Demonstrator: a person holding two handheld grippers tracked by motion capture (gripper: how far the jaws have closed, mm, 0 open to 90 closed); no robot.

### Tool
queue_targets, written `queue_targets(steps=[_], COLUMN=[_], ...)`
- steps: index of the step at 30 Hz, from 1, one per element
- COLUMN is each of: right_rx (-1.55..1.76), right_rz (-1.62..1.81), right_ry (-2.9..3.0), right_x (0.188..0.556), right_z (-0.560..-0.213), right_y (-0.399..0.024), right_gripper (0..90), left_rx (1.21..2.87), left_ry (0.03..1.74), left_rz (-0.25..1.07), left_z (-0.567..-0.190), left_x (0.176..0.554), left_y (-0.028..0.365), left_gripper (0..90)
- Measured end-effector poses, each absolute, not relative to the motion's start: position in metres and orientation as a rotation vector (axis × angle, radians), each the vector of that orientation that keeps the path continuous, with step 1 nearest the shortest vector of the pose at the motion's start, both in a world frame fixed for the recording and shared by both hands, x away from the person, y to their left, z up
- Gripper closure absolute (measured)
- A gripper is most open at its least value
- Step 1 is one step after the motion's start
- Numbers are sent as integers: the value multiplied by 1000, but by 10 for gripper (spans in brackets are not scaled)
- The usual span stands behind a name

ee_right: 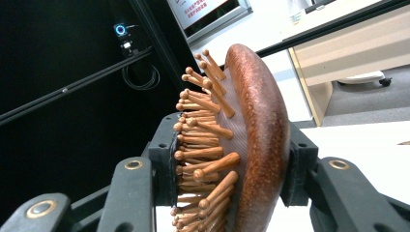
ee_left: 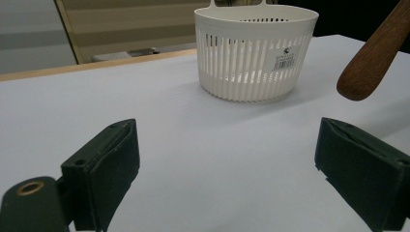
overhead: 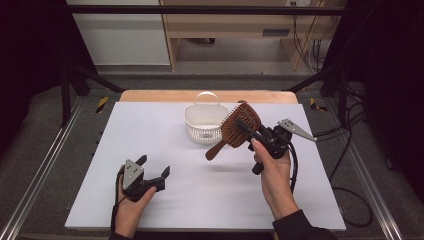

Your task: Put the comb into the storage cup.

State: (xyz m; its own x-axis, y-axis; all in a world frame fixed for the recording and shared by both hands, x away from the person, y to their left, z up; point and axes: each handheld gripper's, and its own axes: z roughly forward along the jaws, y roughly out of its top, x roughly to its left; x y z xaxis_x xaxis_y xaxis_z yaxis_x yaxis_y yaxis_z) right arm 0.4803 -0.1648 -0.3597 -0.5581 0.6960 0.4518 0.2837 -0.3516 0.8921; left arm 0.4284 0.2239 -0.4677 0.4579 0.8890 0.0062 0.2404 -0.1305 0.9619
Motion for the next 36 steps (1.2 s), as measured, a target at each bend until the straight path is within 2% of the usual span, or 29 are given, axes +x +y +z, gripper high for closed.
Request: queue_targets(steps=[11, 25, 36], right_rx=[1317, 1311, 1260], right_rz=[2030, 2090, 2065], right_ry=[1542, 1491, 1443], right_x=[486, 502, 537], right_z=[-356, -332, -308], right_y=[-167, -150, -122], right_gripper=[522, 520, 519], left_rx=[1646, 1645, 1638], left_ry=[996, 987, 991], left_rz=[759, 753, 748], left_z=[-469, -470, -471], left_x=[429, 429, 429], left_y=[223, 223, 225], left_gripper=[81, 61, 60])
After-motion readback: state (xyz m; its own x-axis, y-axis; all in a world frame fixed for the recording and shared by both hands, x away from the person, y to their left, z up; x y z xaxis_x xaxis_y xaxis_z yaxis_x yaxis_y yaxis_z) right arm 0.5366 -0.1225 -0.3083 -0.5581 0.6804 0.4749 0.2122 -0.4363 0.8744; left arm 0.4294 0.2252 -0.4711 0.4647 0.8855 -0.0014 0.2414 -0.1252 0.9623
